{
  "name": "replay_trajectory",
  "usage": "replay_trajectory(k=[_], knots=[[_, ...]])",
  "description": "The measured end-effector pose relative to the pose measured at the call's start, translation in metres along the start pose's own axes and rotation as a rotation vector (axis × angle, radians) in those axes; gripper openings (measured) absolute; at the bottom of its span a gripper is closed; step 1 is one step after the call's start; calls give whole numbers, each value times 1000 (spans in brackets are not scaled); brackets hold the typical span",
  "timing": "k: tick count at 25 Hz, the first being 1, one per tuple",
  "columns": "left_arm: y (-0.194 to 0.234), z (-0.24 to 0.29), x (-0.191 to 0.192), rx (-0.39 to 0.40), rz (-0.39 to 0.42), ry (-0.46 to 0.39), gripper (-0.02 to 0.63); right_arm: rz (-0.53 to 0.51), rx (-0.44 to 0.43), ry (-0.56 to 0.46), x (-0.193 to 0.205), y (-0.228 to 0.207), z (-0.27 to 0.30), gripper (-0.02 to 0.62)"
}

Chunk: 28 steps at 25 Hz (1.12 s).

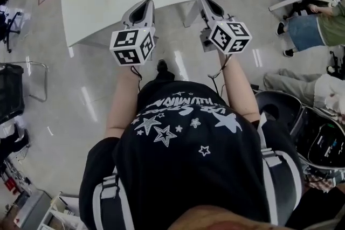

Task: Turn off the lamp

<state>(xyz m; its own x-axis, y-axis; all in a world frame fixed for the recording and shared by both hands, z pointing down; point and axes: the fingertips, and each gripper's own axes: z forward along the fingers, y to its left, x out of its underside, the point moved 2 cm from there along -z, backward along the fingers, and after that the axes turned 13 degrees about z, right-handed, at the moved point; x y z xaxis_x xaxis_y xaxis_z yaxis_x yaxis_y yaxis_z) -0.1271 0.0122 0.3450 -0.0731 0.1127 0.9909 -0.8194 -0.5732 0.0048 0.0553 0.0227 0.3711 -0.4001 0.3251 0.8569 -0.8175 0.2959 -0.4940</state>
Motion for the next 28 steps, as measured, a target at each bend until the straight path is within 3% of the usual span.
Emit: replay_trajectory(k=[10, 17, 23, 28], knots=[[49, 60, 0, 57, -5, 24, 11, -15, 51, -12, -23, -8, 69, 6], [54, 96, 12, 89, -20, 54, 12, 11, 112, -8, -29, -39, 84, 6], [54, 122, 13, 82, -8, 62, 12, -3, 107, 1, -42, -62, 113, 6], [59, 153, 15, 42, 9, 90, 12, -2, 44, 23, -55, -78, 156, 6]])
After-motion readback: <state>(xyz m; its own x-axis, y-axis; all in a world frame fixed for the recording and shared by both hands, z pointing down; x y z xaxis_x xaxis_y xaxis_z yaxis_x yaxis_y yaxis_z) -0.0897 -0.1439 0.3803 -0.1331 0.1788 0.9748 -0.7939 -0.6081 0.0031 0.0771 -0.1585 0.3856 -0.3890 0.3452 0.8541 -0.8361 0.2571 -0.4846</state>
